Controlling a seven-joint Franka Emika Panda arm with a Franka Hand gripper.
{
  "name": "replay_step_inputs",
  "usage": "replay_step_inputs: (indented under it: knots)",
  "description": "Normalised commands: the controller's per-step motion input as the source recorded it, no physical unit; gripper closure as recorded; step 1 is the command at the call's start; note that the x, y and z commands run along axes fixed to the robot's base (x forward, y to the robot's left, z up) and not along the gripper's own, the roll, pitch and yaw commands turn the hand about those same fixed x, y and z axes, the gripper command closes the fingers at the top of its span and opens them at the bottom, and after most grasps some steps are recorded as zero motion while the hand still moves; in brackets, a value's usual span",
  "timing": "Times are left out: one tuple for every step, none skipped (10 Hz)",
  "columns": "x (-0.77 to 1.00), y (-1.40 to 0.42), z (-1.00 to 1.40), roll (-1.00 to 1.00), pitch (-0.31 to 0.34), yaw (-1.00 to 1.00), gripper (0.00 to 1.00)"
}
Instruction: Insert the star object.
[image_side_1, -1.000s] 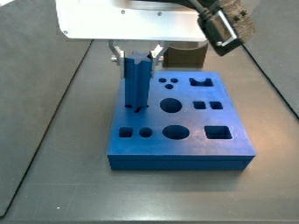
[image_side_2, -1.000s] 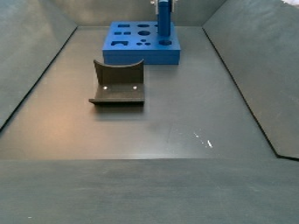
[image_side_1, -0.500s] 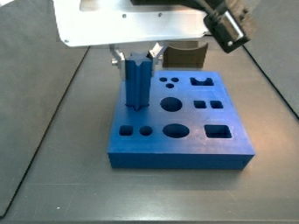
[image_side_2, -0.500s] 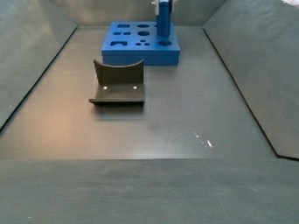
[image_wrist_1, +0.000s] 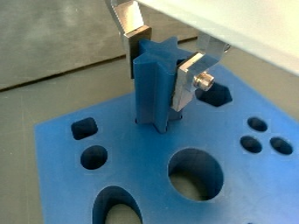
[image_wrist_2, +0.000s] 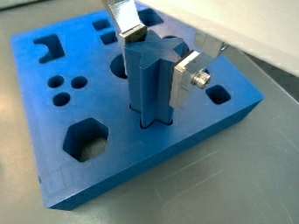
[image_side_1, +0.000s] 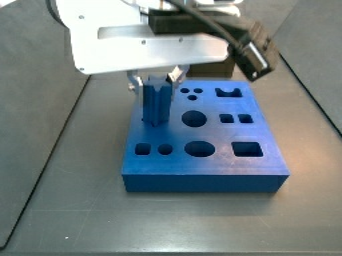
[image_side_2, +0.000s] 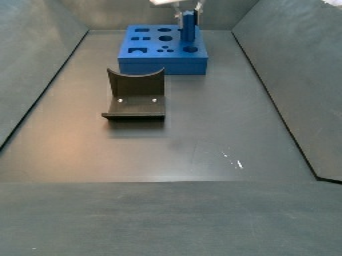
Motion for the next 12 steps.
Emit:
replay_step_inputs:
  knots:
    - [0.0,0.0,-0.87,0.0,0.09,-0.07,1.0]
    - [0.0,-0.01,-0.81,0.0,0.0,-0.09,1.0]
    - [0.0,0.0,-0.71,-0.07,-0.267,0.0,1.0]
    - [0.0,0.0,-0.57,-0.07,-0.334,0.0,1.0]
    - [0.0,0.0,-0.55,-0.07,-0.35,0.0,1.0]
    - [0.0,0.0,-0.55,-0.05,-0.35,-0.01,1.0]
    - [-0.05,-0.07,-0.6,0.17,-0.28,-0.01,1.0]
    - [0.0,-0.17,-0.65,0.26,-0.179,-0.04,1.0]
    - [0.0,-0.17,-0.6,0.33,-0.156,-0.04,1.0]
    - [0.0,-0.33,-0.38,0.49,-0.071,-0.03,1.0]
    - [0.12,-0.2,-0.16,0.2,0.0,-0.04,1.0]
    - [0.0,0.0,0.0,0.0,-0.006,0.0,1.0]
